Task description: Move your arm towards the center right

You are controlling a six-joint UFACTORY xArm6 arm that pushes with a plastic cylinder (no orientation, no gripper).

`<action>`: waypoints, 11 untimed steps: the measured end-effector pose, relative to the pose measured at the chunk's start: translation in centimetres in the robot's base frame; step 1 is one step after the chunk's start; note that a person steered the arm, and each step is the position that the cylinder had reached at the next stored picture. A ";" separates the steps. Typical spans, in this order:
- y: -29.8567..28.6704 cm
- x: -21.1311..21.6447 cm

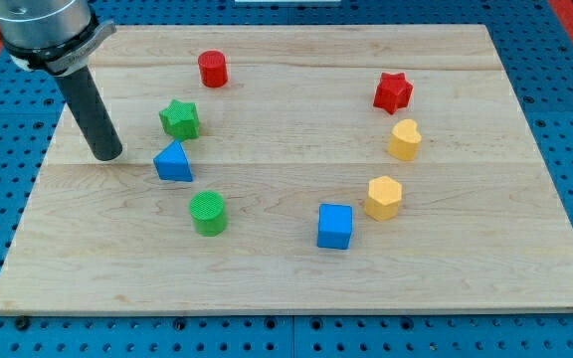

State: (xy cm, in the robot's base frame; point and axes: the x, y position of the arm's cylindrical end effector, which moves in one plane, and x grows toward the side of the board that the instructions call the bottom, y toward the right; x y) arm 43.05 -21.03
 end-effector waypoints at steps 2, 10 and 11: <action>-0.2 0.0; 19.5 15.9; 19.5 15.9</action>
State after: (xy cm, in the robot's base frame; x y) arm 58.95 -1.53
